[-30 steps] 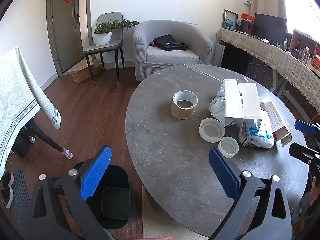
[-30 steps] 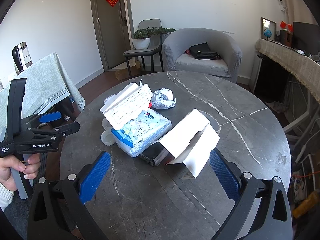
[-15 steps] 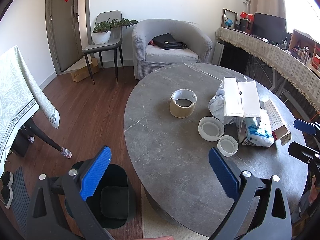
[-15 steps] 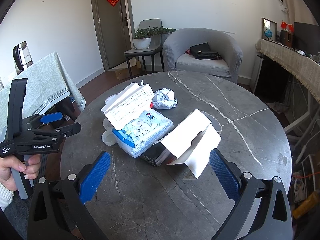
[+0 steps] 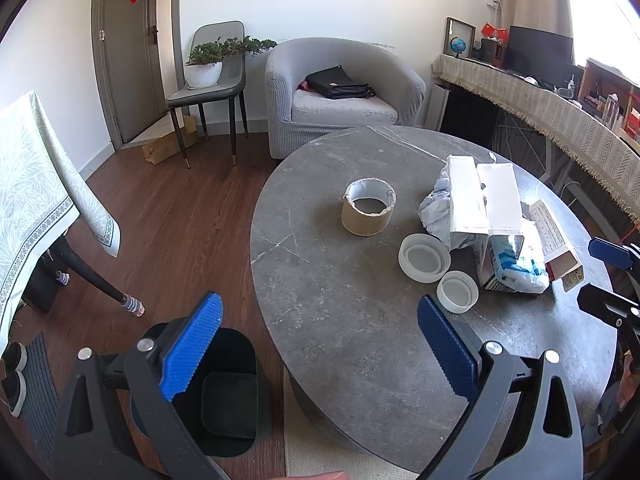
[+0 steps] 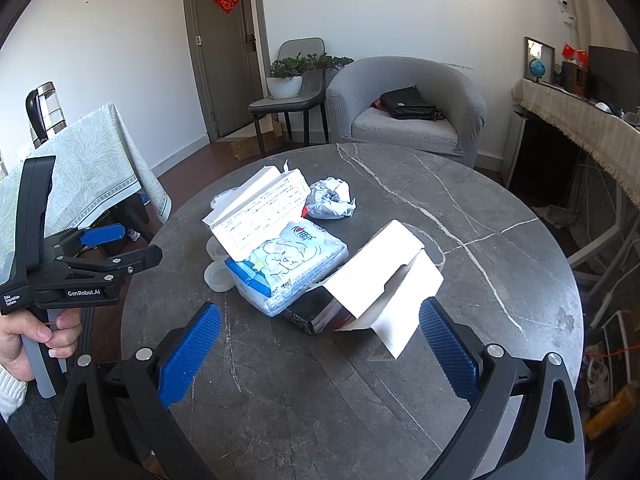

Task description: Collect trash

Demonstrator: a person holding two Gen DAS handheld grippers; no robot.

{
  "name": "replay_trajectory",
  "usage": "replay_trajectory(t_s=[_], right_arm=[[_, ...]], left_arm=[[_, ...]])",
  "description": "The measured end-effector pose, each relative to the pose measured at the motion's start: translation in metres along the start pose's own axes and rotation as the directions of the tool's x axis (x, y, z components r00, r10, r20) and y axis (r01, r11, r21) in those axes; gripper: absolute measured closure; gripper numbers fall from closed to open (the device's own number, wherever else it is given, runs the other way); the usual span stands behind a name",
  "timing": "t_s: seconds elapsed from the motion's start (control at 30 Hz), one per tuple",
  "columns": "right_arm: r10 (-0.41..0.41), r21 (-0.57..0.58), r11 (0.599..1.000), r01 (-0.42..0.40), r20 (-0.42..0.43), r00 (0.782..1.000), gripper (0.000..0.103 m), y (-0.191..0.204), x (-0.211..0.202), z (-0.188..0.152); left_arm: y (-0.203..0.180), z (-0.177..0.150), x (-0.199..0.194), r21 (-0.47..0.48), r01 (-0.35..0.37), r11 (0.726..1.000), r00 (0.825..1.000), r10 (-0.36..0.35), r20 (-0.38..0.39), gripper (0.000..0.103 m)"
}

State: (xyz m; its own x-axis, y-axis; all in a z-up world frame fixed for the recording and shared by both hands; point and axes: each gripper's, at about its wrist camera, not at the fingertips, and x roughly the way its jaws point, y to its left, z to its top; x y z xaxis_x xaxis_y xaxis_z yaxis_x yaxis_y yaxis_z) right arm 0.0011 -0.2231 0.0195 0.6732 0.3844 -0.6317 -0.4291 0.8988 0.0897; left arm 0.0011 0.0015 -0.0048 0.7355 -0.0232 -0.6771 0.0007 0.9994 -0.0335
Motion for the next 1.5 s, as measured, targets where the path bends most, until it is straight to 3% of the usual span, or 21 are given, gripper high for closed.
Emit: replay_trajectory(t_s=[0.9,1.0,1.13,1.33,1.5], right_arm=[[-0.001,-0.001,1.0,0.001,-0.004,1.0,0.003,-0.004,0.0,0.001],[0.001,0.003,1.0,-0.001,-0.01,1.0,0.003,-0.005,0.0,0.0],[0.004,0.014,1.0,-0.004,-0.014,1.0,0.003,-0.007,0.001,-0.001],[0.025,0.044,0.999,-0.025,0.007,1.0,0.003,-0.014,-0.002,0.0],[0.038,0.06,0.997,-0.039,0.013,0.999,0.003,-0.018,0.0,0.001]], left_arm=[[0.001,0.002,0.0,0.004,0.02,1.0,1.0,-0.02,0.0,0.003],[0.0,0.003,-0.005,0.018,0.094,0.995,0.995,-0.094,0.019,0.004],[-0.011,0.011,-0.015,0.081,0.142,0.987,0.985,-0.149,0.086,0.004],[-0.024,0.034,-0.017,0.13,0.296,0.946,0.941,-0.312,0.132,0.004],[-0.034,0.048,0.006,0.102,0.37,0.923,0.923,-0.378,0.074,0.008]])
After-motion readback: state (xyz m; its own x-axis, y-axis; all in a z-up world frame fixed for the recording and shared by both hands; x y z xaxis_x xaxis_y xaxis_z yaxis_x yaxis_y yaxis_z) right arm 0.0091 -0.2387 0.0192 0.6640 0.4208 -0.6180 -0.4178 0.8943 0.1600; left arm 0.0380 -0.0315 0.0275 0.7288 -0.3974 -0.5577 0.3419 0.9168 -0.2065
